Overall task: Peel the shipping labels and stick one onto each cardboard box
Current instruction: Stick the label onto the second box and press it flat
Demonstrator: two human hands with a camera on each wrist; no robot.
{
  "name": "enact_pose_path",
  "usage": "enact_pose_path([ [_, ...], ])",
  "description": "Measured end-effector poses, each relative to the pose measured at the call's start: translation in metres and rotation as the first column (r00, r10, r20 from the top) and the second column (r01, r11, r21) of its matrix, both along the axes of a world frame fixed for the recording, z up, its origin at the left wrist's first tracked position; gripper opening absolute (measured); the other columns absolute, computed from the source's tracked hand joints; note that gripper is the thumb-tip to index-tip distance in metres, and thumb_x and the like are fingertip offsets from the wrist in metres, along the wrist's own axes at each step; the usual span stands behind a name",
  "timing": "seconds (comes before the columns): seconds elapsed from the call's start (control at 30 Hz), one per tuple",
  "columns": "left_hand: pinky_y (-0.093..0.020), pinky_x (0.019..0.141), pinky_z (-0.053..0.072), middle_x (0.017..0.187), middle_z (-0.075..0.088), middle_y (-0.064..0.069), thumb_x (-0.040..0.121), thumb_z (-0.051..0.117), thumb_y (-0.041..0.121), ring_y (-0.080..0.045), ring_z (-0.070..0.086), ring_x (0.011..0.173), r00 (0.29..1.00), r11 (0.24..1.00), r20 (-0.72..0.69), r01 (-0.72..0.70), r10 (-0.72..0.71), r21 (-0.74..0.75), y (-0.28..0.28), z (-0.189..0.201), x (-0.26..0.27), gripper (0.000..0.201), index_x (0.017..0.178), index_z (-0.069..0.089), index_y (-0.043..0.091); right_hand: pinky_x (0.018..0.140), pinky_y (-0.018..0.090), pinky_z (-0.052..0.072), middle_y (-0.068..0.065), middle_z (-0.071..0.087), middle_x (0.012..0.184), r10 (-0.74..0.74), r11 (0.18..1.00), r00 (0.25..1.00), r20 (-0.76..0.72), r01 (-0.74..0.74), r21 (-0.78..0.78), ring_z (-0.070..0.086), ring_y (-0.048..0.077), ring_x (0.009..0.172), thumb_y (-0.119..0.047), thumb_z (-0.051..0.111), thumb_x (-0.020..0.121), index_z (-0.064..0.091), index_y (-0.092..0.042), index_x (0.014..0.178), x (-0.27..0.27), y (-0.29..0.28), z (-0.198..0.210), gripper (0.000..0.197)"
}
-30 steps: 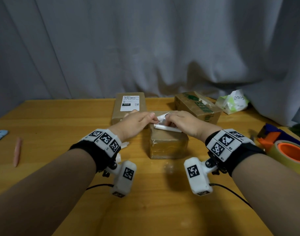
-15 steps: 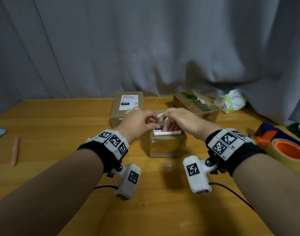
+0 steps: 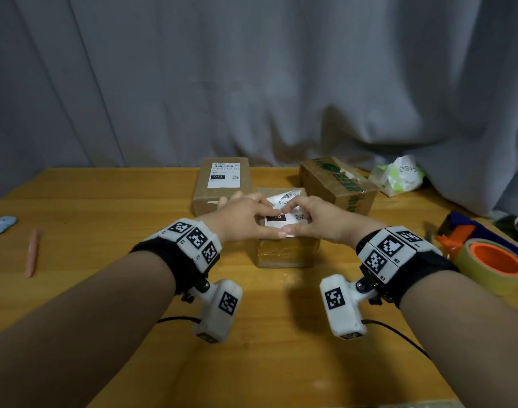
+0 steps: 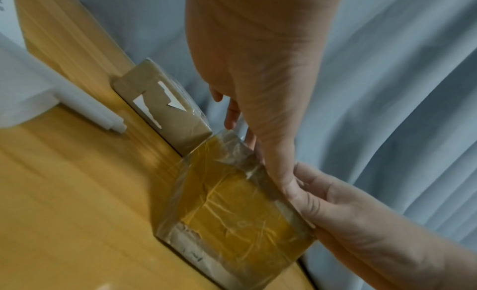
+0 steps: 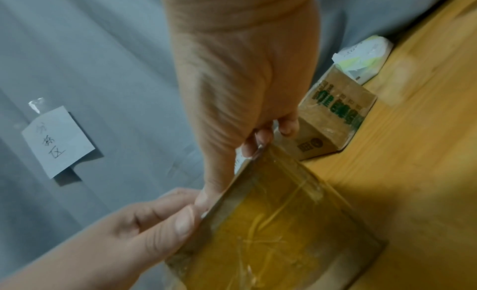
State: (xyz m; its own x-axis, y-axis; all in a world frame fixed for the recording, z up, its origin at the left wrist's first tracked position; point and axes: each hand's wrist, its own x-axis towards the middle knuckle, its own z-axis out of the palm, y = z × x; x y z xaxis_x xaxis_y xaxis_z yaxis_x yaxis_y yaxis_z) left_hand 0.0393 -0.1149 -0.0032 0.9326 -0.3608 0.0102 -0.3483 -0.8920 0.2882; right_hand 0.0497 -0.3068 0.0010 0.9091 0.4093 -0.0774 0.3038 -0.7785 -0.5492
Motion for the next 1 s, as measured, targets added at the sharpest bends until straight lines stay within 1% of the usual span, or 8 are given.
enact_pose_path([
  [0.13,-0.04,0.101,0.024,0.133,0.042,0.023,0.073,0.055,0.07,-0.016,0.032,0.12,1.0,0.999,-0.01,0.017,-0.017,0.036,0.0,0.002,-0.004,0.06,0.129,0.049,0.047,0.098,0.04,0.043,-0.002,0.037,0.113,-0.01,0.999,1.0,-0.009,0.009,-0.051,0.041,0.017,0.106,-0.046,0.066,0.081,0.049,-0.034,0.123,-0.002,-0.001,-0.002,0.047],
  [0.37,-0.041,0.106,0.021,0.145,0.034,0.028,0.077,0.053,0.068,-0.012,0.027,0.121,0.997,0.996,-0.063,0.059,-0.054,0.07,0.015,0.006,-0.003,0.059,0.132,0.042,0.049,0.091,0.025,0.033,0.002,0.042,0.117,0.027,0.983,0.995,-0.092,-0.043,-0.176,0.046,0.019,0.108,-0.048,0.064,0.082,0.04,-0.042,0.138,-0.007,-0.029,0.006,0.062],
  [0.43,-0.039,0.102,0.021,0.142,0.038,0.026,0.081,0.047,0.068,-0.013,0.028,0.121,0.999,1.0,-0.04,0.009,-0.009,0.017,0.008,0.006,-0.005,0.053,0.13,0.046,0.048,0.09,0.027,0.034,0.0,0.046,0.112,-0.019,0.995,0.997,-0.081,0.011,-0.096,0.047,0.018,0.107,-0.056,0.056,0.083,0.056,-0.039,0.125,-0.009,-0.027,0.009,0.045],
  [0.5,-0.038,0.097,0.022,0.138,0.042,0.022,0.083,0.04,0.069,-0.015,0.031,0.119,1.0,1.0,0.013,-0.012,0.011,0.015,-0.001,0.003,-0.007,0.052,0.129,0.047,0.046,0.091,0.032,0.039,0.0,0.05,0.1,-0.052,0.996,0.997,0.063,0.057,-0.073,0.049,0.021,0.104,-0.06,0.05,0.084,0.068,-0.037,0.102,-0.006,-0.015,0.007,0.034],
  [0.6,-0.034,0.093,0.02,0.142,0.037,0.021,0.082,0.038,0.071,-0.015,0.031,0.119,0.998,0.997,0.057,0.011,-0.016,0.077,-0.003,-0.005,-0.009,0.058,0.135,0.039,0.047,0.106,0.043,0.034,0.003,0.043,0.11,-0.042,0.976,0.988,0.147,0.072,-0.205,0.04,0.025,0.12,-0.058,0.057,0.082,0.054,-0.038,0.129,-0.003,-0.003,-0.003,0.051],
  [0.77,-0.032,0.092,0.018,0.137,0.046,0.026,0.083,0.045,0.065,-0.007,0.031,0.11,0.995,1.0,0.102,-0.005,0.005,0.003,0.016,-0.004,-0.008,0.05,0.129,0.049,0.045,0.109,0.043,0.031,-0.002,0.04,0.109,-0.064,0.98,0.995,0.077,0.078,-0.186,0.037,0.024,0.123,-0.057,0.059,0.081,0.05,-0.039,0.132,-0.001,-0.028,0.001,0.054],
  [0.9,-0.031,0.09,0.02,0.126,0.059,0.018,0.082,0.054,0.058,-0.011,0.035,0.107,0.98,0.999,0.199,-0.013,0.005,0.043,0.011,-0.002,-0.002,0.045,0.122,0.059,0.038,0.107,0.039,0.032,0.002,0.049,0.116,0.08,0.957,0.963,0.257,-0.002,-0.289,0.039,0.024,0.118,-0.045,0.055,0.09,0.063,-0.024,0.122,-0.004,-0.014,0.006,0.039],
  [1.0,-0.027,0.086,0.016,0.127,0.056,0.019,0.084,0.048,0.06,-0.014,0.034,0.11,0.987,0.997,0.157,0.035,-0.045,0.063,0.01,-0.009,0.004,0.046,0.127,0.052,0.044,0.101,0.026,0.035,-0.001,0.052,0.12,0.162,0.974,0.947,0.277,-0.108,-0.198,0.045,0.02,0.116,-0.03,0.052,0.095,0.067,-0.012,0.117,-0.006,0.001,-0.002,0.032],
])
